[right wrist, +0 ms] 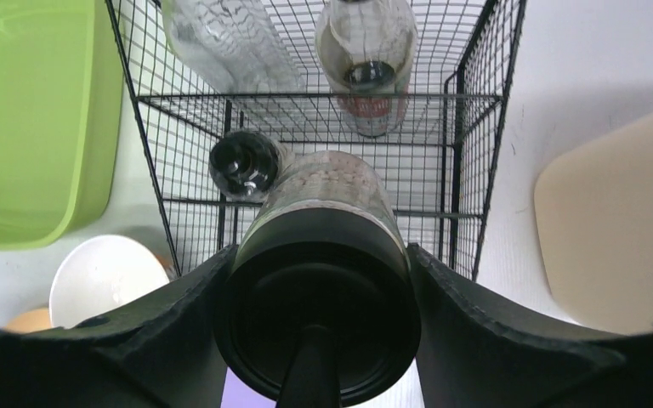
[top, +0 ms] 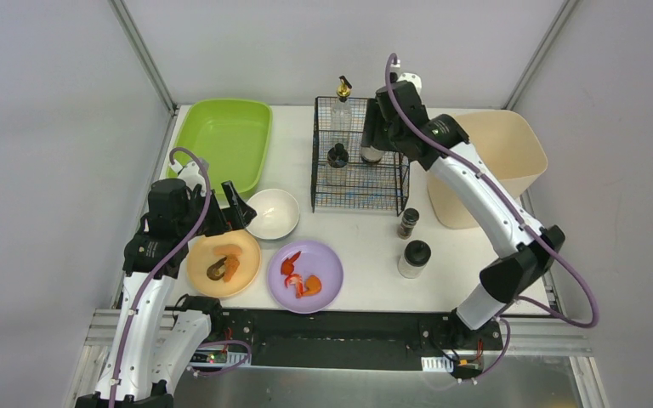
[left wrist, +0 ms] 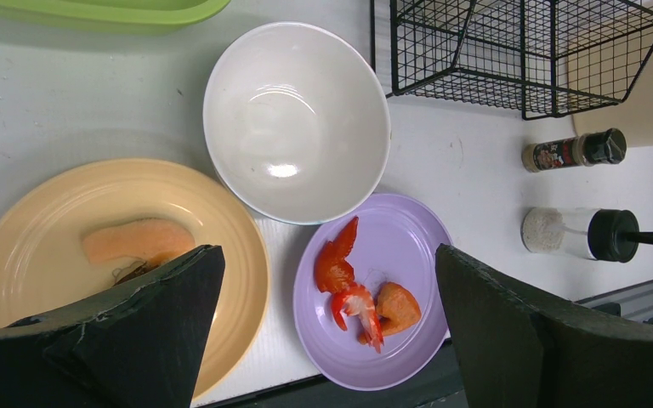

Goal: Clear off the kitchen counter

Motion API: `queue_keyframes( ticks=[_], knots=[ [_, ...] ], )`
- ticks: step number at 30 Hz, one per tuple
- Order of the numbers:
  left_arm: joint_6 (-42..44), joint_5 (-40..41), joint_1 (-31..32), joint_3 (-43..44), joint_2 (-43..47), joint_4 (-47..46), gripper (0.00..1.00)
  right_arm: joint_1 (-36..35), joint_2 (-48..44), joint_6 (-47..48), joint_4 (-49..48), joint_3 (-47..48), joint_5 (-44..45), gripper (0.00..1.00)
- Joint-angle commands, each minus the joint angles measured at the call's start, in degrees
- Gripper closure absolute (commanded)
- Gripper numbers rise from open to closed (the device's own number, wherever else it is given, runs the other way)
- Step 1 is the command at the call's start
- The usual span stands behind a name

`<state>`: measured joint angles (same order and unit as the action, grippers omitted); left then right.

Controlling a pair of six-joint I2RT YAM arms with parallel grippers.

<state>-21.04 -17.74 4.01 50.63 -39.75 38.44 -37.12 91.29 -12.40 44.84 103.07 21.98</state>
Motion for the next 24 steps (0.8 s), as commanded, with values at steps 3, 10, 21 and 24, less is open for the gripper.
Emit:
queue_keyframes(
  ticks=[3, 10, 21, 24],
  knots=[
    [0.1, -0.5, -0.7, -0.2, 0.1, -1.3, 0.0, 1.6, 6.8, 0.7, -1.5, 10.1, -0.9, 0.68],
    [0.1, -0.5, -0.6, -0.2, 0.2, -1.3, 0.0, 3.7, 12.4, -0.2, -1.7, 12.6, -3.6, 0.68],
    [0.0, -0.9, -0.9, -0.1, 0.0, -1.3, 0.0, 4.9, 18.6, 0.3, -4.0, 12.1, -3.0, 0.71],
    [0.0, -1.1, -1.1, -0.1, -0.1, -1.3, 0.0, 5.0, 20.2, 0.3, -4.8, 11.4, -2.9, 0.71]
  ],
)
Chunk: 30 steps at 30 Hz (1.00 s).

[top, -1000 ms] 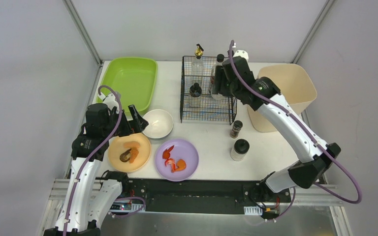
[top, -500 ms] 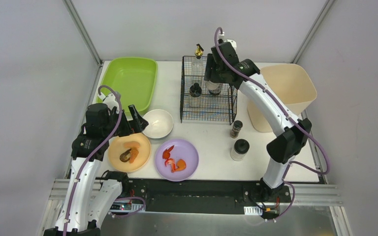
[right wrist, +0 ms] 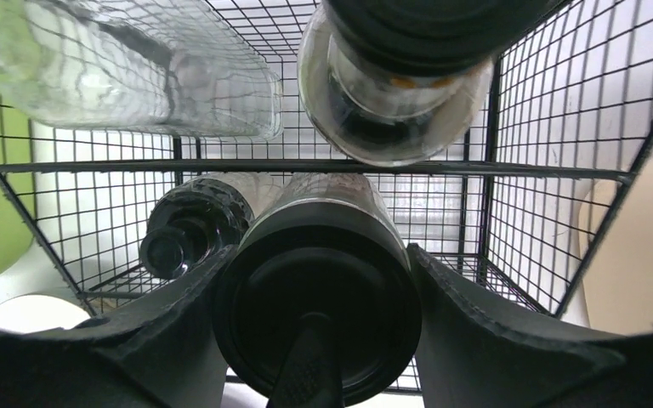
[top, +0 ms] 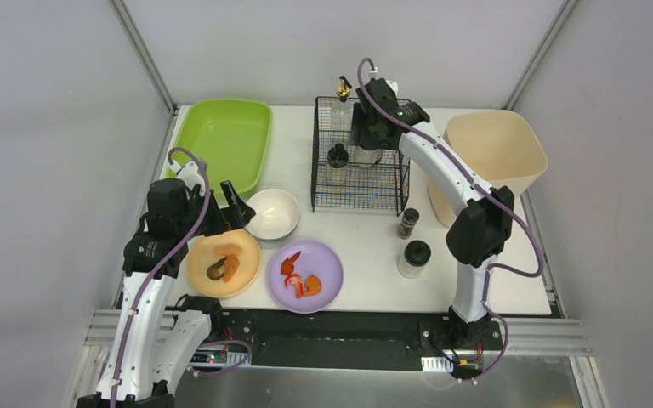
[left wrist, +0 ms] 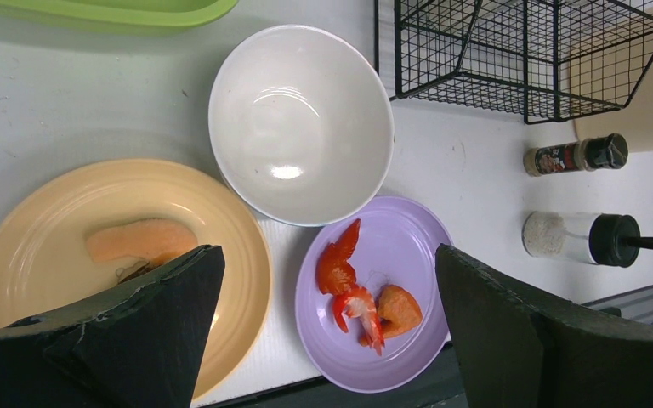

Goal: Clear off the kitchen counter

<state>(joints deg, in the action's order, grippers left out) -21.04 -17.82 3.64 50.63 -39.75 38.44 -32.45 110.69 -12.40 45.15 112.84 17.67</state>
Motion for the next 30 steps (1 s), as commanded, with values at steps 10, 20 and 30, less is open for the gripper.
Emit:
queue_keyframes(
  ticks=[10, 20, 30],
  knots=[
    [0.0, -1.1, -0.8, -0.2, -0.2, -1.3, 0.0, 0.6, 5.3, 0.0, -5.6, 0.3, 1.8, 0.63],
    [0.0, -0.9, -0.8, -0.2, -0.1, -1.3, 0.0, 1.0, 6.2, -0.7, -7.3, -3.7, 2.7, 0.57],
    [0.0, -0.8, -0.9, -0.1, -0.1, -1.3, 0.0, 1.0, 2.6, -0.3, -12.2, -11.0, 4.3, 0.52]
  ],
)
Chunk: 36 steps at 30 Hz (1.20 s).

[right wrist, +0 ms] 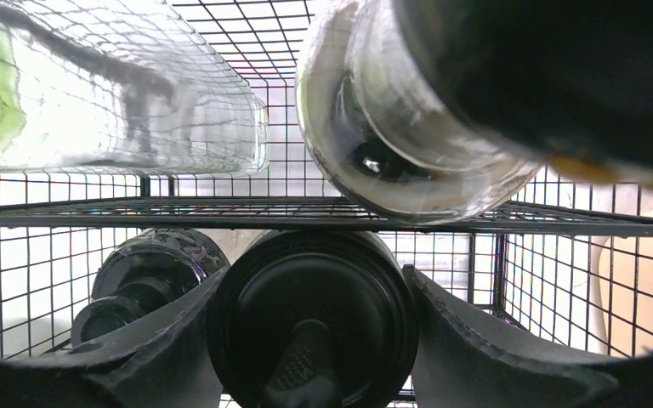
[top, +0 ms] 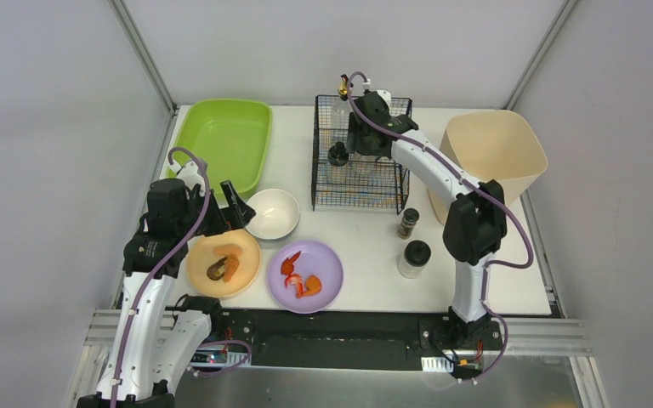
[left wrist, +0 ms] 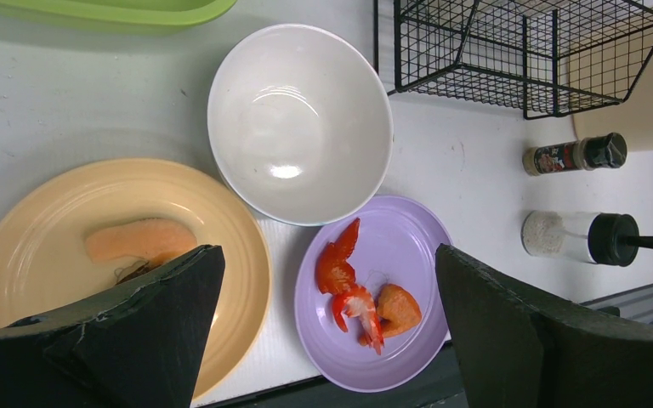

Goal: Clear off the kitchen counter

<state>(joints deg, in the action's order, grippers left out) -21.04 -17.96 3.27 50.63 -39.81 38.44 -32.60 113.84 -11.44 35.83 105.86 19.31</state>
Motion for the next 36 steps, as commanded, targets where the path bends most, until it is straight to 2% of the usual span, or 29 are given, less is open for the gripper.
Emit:
queue_keyframes(
  ticks=[1, 8, 18, 26, 36],
  knots=[
    [0.0, -0.6, -0.5, -0.2, 0.0, -1.3, 0.0, 1.2, -1.0, -1.2, -3.6, -5.0, 3.0, 0.49],
    [0.0, -0.7, -0.5, -0.2, -0.2, -1.3, 0.0, 1.0, -6.1, -0.5, -13.1, -14.6, 3.1, 0.4],
    [0.0, -0.7, -0.7, -0.2, -0.3, -1.3, 0.0, 0.2, -6.6, 0.2, -12.9, -14.6, 3.5, 0.19],
    [0.0, -0.8, -0.7, -0.2, -0.5, -1.3, 0.0, -1.0, -10.7, 1.0, -11.9, -14.0, 4.8, 0.16],
    [0.0, -0.6, -0.8, -0.2, -0.1, -1.2, 0.0, -4.7, -25.1, 0.0, -8.7, -18.9, 8.2, 0.12]
  ],
)
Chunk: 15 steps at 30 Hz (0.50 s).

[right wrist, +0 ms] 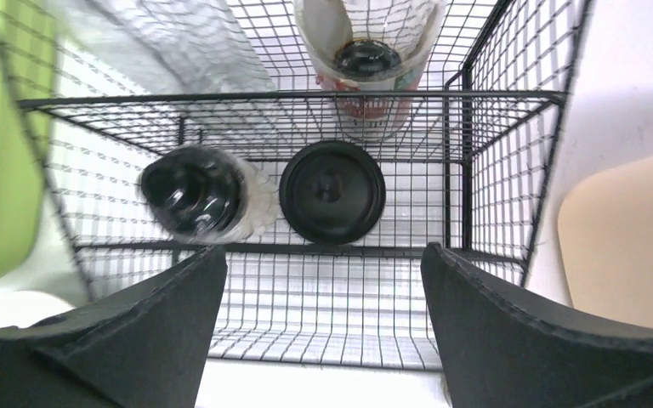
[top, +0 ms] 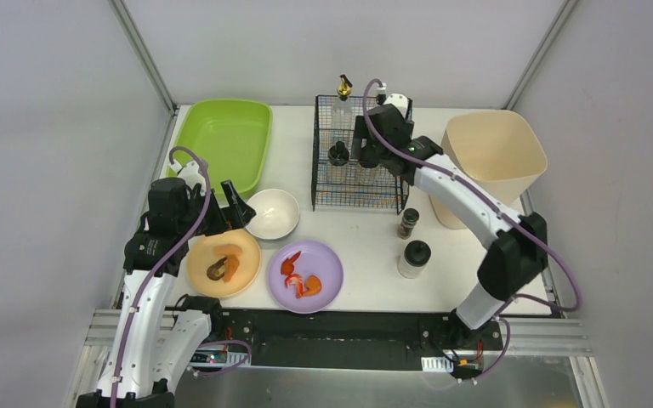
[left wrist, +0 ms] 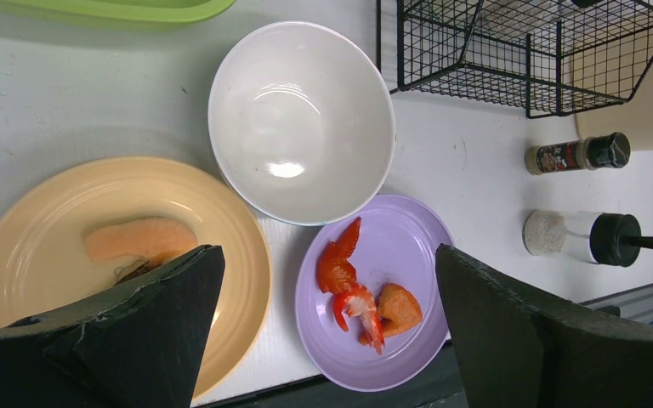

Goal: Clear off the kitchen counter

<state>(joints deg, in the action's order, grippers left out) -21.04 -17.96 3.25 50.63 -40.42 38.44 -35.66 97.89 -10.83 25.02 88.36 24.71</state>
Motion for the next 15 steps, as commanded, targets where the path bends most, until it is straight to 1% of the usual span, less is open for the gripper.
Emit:
queue_keyframes(
  ticks=[1, 7, 15],
  knots=[
    [0.0, -0.7, -0.8, -0.2, 0.4, -1.3, 0.0, -2.0, -10.6, -1.2, 3.3, -2.0, 3.0, 0.12],
    [0.0, -0.9, -0.7, -0.1, 0.7, -1.3, 0.0, -3.2, -20.2, -2.8, 8.5, -9.0, 3.8, 0.11],
    [-0.1, -1.9, -0.8, -0.1, 0.8, -1.3, 0.0, -4.2, -32.6, -5.1, 16.8, -20.4, 1.6, 0.1]
  ],
)
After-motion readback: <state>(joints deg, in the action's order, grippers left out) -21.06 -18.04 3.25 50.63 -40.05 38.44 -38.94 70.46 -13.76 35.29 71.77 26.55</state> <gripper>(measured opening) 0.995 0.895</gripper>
